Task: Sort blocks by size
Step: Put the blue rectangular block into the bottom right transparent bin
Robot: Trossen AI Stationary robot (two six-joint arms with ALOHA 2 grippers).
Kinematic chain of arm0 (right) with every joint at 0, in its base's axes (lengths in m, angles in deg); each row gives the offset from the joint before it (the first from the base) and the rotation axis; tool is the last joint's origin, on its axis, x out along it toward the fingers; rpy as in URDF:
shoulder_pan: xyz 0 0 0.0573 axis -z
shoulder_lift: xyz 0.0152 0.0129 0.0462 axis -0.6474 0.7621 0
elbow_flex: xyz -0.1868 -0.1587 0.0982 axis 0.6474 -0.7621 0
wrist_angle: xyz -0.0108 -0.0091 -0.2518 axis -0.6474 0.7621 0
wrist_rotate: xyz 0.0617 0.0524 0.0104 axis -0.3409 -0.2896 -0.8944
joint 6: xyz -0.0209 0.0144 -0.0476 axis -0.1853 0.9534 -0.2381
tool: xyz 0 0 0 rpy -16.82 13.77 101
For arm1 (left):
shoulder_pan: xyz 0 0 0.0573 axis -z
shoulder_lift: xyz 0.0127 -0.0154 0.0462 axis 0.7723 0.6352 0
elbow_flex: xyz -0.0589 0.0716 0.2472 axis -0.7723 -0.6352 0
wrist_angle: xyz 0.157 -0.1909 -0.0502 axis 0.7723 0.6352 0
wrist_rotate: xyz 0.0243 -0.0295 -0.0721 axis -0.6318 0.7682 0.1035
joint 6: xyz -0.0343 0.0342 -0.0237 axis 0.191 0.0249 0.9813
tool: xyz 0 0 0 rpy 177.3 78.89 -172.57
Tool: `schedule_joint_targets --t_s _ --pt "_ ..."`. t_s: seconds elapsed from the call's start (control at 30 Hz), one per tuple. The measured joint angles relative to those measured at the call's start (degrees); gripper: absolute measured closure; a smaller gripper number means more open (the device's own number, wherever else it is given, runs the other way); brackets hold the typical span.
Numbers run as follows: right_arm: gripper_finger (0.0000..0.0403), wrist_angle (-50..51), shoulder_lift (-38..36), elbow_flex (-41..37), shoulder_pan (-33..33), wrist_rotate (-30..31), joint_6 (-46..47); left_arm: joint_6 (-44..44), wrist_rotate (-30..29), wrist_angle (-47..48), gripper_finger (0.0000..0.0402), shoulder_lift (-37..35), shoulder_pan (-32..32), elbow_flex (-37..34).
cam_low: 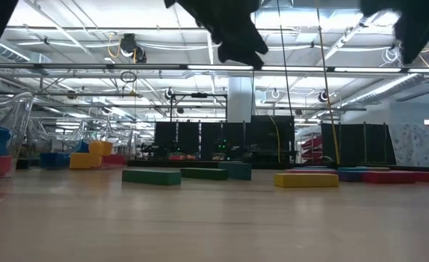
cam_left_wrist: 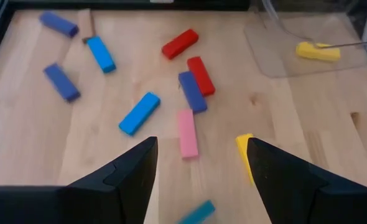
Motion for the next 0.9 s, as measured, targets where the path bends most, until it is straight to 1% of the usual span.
schedule_joint_targets --t_s 0.13,0.27,0.37,0.57,0.63,0.8,0.9 --pt "0.0237 -6.6 4.3 -3.5 6.1 1.1 -4.1 0.1 0.7 -0.2 0.0153 1.4 0.0 0.0" --pt "0.0232 -18.6 6.9 -8.2 10.9 1.4 -10.0 3.5 0.8 0.3 0.0153 1.2 0.0 0.0" --pt "0.0222 -26.7 7.7 -12.4 14.9 1.3 -13.8 4.4 0.8 1.9 0.0153 0.4 0.0 0.0" --pt "0.0199 -36.3 7.9 -21.1 22.6 1.5 -20.9 4.4 0.8 6.8 0.0156 -0.9 0.0 0.0" --pt "0.0191 -39.7 7.9 -23.4 23.9 1.4 -23.6 4.4 0.8 9.1 0.016 -1.4 0.0 0.0" --pt "0.0181 -47.9 7.9 -27.2 25.6 1.1 -28.6 4.3 0.8 9.9 0.017 -2.7 0.0 0.0" --pt "0.0181 -49.9 8.0 -28.5 26.6 1.1 -30.0 4.0 0.8 11.9 0.0171 -4.4 -0.7 0.0"
